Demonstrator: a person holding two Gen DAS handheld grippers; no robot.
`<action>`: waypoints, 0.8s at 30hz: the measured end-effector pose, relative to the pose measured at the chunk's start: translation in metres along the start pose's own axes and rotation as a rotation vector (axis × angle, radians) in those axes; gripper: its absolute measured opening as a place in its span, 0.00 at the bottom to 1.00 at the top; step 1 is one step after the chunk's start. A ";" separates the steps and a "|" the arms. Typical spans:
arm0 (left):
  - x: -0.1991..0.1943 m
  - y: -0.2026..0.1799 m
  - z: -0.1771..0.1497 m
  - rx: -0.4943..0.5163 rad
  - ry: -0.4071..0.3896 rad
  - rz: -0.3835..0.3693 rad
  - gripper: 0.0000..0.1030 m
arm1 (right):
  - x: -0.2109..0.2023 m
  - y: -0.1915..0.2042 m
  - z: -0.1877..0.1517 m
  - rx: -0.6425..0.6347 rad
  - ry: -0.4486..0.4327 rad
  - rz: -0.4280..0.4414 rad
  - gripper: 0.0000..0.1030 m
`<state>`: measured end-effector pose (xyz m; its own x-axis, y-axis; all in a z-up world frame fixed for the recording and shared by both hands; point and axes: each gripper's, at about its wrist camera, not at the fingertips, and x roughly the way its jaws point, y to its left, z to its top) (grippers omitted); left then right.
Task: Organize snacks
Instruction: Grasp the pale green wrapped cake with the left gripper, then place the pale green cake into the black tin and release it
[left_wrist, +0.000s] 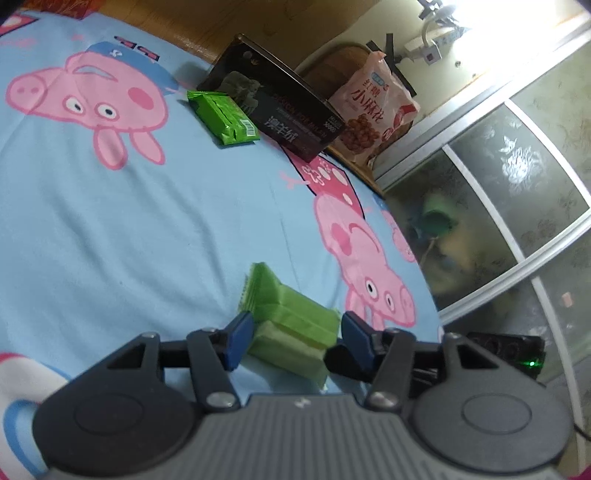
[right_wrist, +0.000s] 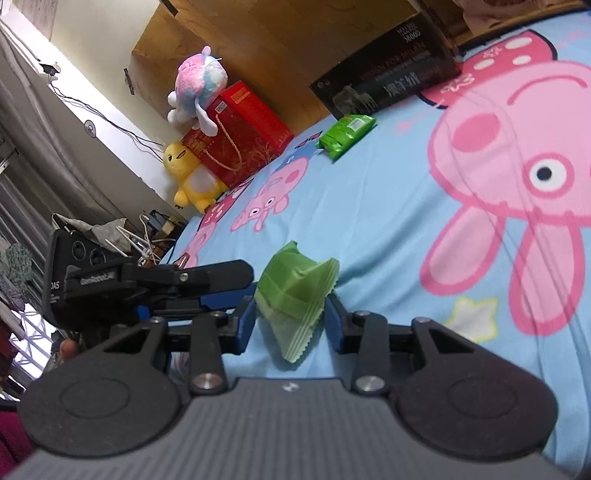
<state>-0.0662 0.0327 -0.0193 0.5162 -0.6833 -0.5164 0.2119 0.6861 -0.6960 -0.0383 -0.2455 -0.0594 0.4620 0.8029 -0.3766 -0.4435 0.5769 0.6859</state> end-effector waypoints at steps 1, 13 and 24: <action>0.000 0.000 -0.001 -0.001 -0.006 -0.003 0.51 | 0.001 -0.002 0.002 0.004 -0.005 -0.011 0.34; 0.004 -0.002 0.022 -0.023 -0.027 -0.013 0.48 | 0.011 -0.006 0.039 0.042 -0.048 0.039 0.31; 0.007 -0.020 0.072 0.027 -0.079 -0.004 0.48 | 0.019 -0.008 0.084 0.055 -0.114 0.080 0.30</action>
<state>-0.0066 0.0318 0.0270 0.5788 -0.6648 -0.4722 0.2358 0.6908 -0.6835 0.0383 -0.2478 -0.0197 0.5128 0.8218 -0.2484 -0.4411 0.5004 0.7450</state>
